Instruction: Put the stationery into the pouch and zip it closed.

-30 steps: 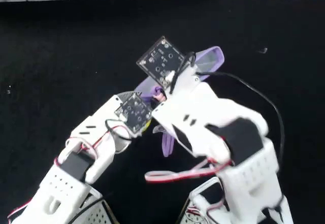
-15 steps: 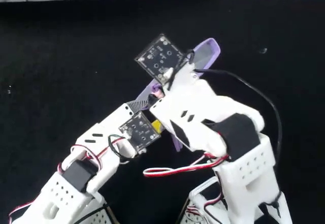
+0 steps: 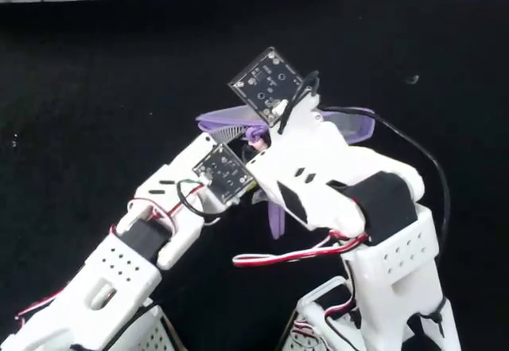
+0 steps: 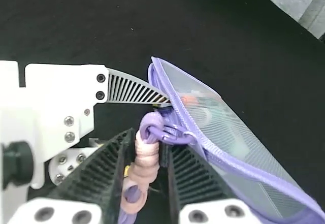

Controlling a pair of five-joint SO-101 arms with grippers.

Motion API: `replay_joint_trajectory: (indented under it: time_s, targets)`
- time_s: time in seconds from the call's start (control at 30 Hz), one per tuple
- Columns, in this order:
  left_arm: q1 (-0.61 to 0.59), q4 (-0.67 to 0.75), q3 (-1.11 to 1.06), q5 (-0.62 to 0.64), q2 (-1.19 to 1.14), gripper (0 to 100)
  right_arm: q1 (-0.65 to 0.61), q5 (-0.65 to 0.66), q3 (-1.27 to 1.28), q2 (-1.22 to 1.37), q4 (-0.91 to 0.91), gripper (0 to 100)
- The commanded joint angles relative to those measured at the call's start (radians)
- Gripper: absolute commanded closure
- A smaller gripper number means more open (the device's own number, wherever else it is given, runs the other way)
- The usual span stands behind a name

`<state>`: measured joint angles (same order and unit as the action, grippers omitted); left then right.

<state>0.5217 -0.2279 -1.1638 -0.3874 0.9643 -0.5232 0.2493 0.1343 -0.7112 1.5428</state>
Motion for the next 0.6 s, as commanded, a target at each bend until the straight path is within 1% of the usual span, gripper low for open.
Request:
replay_joint_trajectory:
  time_s: [0.0,0.13,0.27,0.43,0.57]
  targets:
    - [-0.01,0.003,0.071,0.02,-0.037,83,0.015,0.003,-0.016,-0.028,0.012,98.7]
    - [-0.041,-0.074,0.067,0.021,0.055,83,0.103,0.011,-0.01,-0.028,0.014,98.7]
    - [-0.038,-0.164,0.041,0.021,0.216,83,0.129,0.046,0.038,-0.028,0.005,98.7]
    - [-0.036,-0.176,-0.059,0.021,0.385,83,0.13,0.046,0.048,-0.027,0.003,98.7]
    - [-0.036,-0.175,-0.09,0.018,0.43,83,0.127,0.048,0.05,-0.022,0.003,98.7]
